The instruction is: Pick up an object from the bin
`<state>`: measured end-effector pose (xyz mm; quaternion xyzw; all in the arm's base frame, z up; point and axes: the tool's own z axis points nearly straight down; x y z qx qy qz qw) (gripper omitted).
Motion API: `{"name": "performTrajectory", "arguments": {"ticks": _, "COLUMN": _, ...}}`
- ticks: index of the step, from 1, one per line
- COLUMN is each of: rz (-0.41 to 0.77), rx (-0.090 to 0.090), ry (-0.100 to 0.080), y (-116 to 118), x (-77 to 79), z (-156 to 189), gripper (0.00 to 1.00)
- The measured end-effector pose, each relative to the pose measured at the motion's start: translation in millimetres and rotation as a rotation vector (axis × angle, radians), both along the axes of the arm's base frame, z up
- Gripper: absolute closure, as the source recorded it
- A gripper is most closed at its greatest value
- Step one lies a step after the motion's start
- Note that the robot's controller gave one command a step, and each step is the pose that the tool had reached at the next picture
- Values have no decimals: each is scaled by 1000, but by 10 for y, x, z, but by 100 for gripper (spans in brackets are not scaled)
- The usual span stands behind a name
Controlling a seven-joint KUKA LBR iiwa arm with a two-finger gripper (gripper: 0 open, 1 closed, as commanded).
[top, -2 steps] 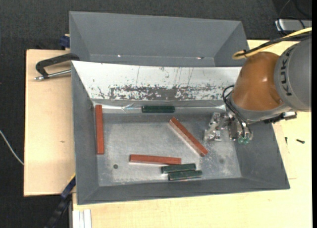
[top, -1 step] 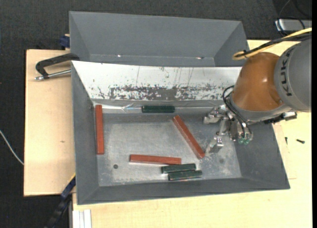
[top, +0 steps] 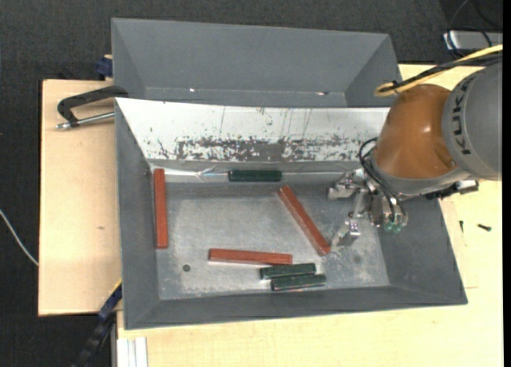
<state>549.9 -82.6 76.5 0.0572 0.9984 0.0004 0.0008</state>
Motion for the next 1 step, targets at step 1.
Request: {"name": "performTrajectory", "arguments": {"ticks": 1, "rz": -4, "rx": 0, "ry": 0, "y": 9, "x": -1, "z": -1, "gripper": 0}}
